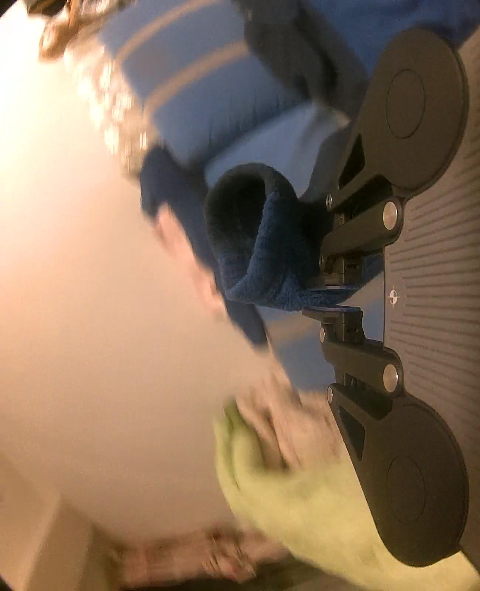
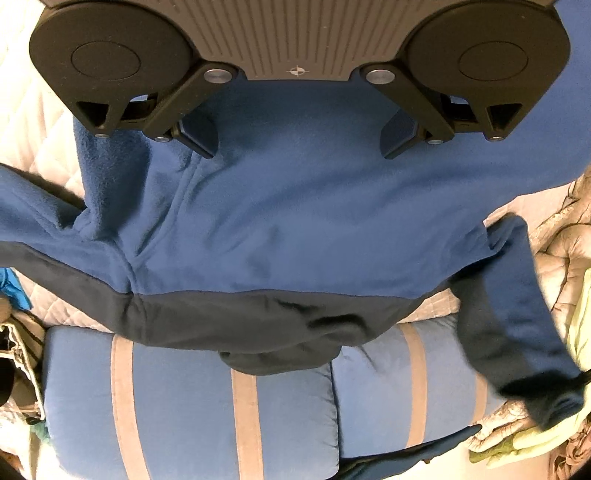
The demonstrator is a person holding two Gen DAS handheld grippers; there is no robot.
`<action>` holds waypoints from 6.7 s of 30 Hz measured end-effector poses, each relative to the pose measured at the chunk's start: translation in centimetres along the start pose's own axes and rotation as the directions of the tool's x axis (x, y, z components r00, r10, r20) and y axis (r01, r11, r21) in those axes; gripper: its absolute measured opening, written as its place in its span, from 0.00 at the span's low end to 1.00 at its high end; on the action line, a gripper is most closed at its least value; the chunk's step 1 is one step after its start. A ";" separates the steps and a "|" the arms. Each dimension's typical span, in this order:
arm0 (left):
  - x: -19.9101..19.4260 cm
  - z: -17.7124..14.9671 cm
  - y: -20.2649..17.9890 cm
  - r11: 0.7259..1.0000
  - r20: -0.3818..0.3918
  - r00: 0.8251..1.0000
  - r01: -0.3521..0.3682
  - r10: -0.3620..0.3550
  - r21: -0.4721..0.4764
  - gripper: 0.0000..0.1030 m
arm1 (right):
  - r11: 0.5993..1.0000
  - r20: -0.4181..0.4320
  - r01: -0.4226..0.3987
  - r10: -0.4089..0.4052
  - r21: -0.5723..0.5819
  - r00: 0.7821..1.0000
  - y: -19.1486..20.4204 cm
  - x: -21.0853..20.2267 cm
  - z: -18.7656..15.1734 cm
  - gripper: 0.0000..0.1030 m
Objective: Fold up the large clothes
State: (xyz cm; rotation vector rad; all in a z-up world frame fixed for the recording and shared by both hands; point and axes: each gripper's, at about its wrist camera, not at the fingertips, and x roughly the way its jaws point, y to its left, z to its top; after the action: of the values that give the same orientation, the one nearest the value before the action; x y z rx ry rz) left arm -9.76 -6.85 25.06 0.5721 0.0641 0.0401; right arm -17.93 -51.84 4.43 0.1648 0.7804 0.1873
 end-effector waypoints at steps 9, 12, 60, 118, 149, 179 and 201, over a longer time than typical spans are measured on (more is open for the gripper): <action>-0.7 -17.3 10.9 0.897 -0.372 0.897 -0.350 0.238 -0.271 0.08 | 0.999 0.032 -0.016 0.015 0.029 0.999 -0.5 -0.2 -0.2 0.92; 0.2 -25.5 11.1 0.859 -0.577 0.800 -0.403 0.164 -0.315 0.08 | 0.999 0.030 -0.032 0.031 0.041 0.999 -0.6 -0.1 -0.1 0.92; 4.1 -33.6 17.3 0.472 -0.577 0.797 -0.445 -0.177 -0.761 0.43 | 0.999 0.004 0.022 -0.022 -0.025 1.000 0.6 -0.3 0.1 0.96; -4.3 -6.3 -19.4 0.778 -0.272 0.793 0.358 -0.546 -0.517 0.72 | 0.999 0.042 0.045 -0.046 0.019 0.998 0.1 -1.1 -0.2 1.00; -4.6 -6.5 -20.8 0.810 -0.318 0.789 0.352 -0.526 -0.468 0.72 | 0.972 0.349 0.184 -0.226 0.148 0.910 -5.8 -8.7 -1.1 1.00; -4.0 -6.7 -20.5 0.782 -0.319 0.767 0.354 -0.556 -0.513 0.72 | 0.606 0.234 0.547 -0.765 0.577 0.600 -37.9 -23.4 -6.0 0.45; -4.0 -6.6 -20.6 0.793 -0.328 0.771 0.349 -0.546 -0.499 0.72 | 0.797 0.373 0.433 -0.588 0.422 0.718 -29.8 -23.2 2.8 0.11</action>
State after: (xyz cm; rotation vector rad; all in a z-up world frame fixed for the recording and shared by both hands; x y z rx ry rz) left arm -13.78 -20.85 8.54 0.0934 0.6511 -0.2917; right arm -28.84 -86.28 15.75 0.2679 0.3109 -0.5119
